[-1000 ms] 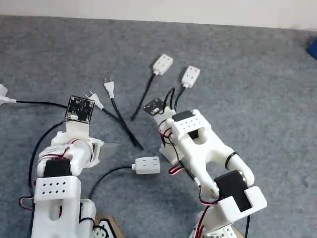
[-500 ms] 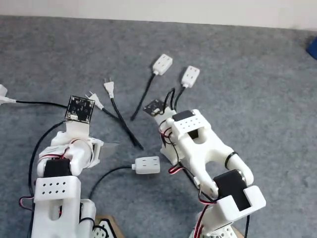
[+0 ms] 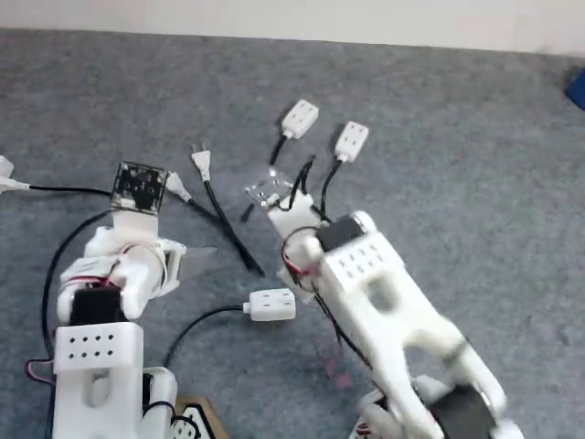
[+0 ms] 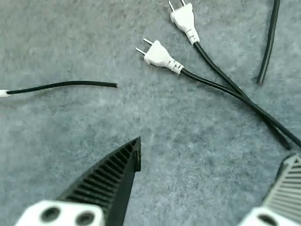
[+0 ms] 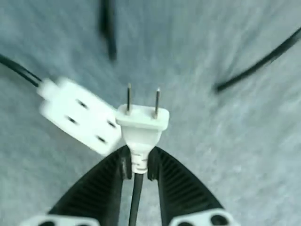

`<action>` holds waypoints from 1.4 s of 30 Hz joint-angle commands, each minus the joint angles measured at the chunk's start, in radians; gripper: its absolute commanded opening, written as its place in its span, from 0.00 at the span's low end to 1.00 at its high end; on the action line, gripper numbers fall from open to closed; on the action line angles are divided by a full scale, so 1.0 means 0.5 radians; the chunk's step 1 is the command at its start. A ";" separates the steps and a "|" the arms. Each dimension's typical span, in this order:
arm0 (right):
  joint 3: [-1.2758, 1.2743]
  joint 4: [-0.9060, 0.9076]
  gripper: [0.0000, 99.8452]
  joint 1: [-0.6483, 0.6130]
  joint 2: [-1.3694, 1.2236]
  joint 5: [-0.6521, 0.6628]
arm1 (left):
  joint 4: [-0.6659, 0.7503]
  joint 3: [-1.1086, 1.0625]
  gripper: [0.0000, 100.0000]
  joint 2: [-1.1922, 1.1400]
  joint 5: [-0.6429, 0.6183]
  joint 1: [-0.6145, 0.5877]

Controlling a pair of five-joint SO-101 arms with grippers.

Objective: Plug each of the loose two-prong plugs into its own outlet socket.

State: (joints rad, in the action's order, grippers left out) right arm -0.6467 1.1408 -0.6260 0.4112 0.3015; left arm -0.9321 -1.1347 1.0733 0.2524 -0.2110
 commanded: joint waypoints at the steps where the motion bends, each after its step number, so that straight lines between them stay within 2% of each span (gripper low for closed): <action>1: -0.115 -0.232 0.01 -0.029 0.517 -0.025 | -0.295 0.336 0.43 0.023 -0.163 -0.008; 6: -0.287 -0.535 0.01 -0.017 0.763 -0.021 | -0.445 0.453 0.43 0.014 -0.206 0.241; 15: -0.486 -0.695 0.01 -0.198 0.680 0.009 | -0.476 0.683 0.44 0.014 -0.209 0.413; 21: -0.502 -0.689 0.01 -0.311 0.683 0.003 | -0.460 0.634 0.44 0.011 -0.209 0.615; 26: -0.496 -0.597 0.01 -0.361 0.686 -0.040 | -0.451 0.575 0.44 -0.002 -0.193 0.621; 35: -0.293 -0.253 0.01 -0.361 0.971 -0.031 | -0.012 0.265 0.44 -0.272 -0.098 0.367; 42: -0.008 -0.091 0.01 -0.364 0.864 0.006 | 0.071 0.259 0.44 -0.382 -0.101 0.361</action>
State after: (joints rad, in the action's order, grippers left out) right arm -0.7541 1.0825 -0.8025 0.8562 0.2938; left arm -0.9183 -1.0104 0.8938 0.1926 -0.0192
